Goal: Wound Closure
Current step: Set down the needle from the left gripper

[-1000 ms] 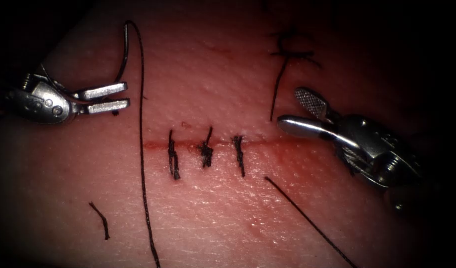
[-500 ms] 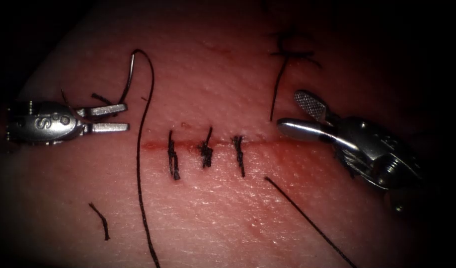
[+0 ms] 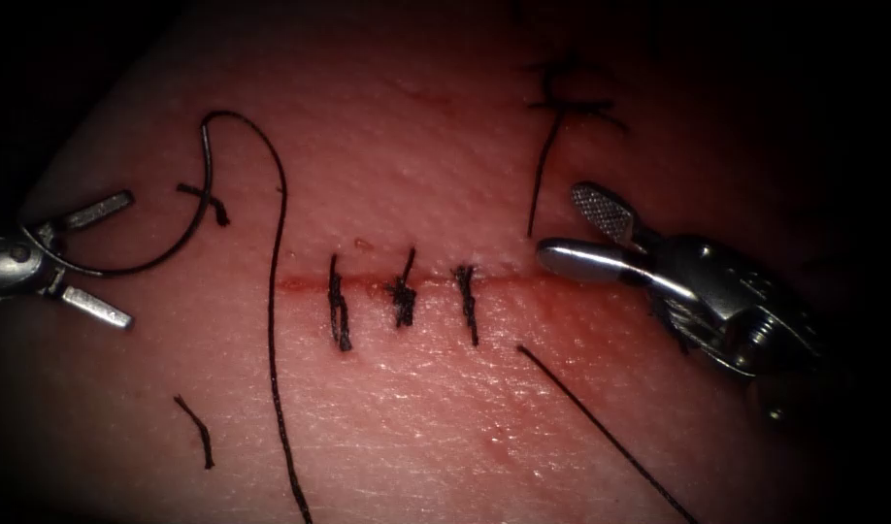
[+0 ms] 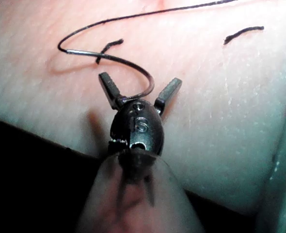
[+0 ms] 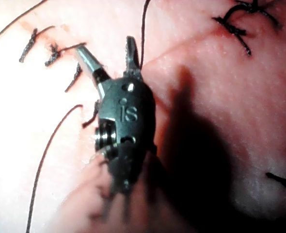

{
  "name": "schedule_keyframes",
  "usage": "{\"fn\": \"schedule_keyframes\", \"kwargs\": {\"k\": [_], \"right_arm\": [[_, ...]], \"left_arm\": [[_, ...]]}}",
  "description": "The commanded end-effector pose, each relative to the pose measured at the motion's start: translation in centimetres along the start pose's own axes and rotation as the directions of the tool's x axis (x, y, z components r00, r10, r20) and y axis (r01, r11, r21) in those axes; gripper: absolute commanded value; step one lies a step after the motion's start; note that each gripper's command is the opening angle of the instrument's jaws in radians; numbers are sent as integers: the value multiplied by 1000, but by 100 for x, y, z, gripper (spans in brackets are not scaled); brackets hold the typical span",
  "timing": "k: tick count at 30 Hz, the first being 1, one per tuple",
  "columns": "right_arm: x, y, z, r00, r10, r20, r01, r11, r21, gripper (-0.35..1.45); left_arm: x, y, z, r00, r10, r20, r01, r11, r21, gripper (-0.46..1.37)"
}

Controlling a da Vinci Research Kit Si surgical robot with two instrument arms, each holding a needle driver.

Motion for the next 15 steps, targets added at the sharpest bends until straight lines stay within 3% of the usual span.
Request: {"fn": "schedule_keyframes", "kwargs": {"k": [1,9,13,15], "right_arm": [[0,0,0,1000,0,3,0,1000,1,115],[0,-1,1,1000,-6,8,6,1000,-2,115],[0,-2,1,1000,-6,11,6,1000,-1,115],[0,-2,1,1000,-6,11,6,1000,-1,115]], "left_arm": [[-2,-3,-10,1000,5,20,-6,999,34,104],[-8,-10,-46,992,70,105,-79,994,82,105],[3,-14,-57,976,106,189,-119,991,60,121],[13,-14,-60,977,115,180,-129,989,66,120]]}}
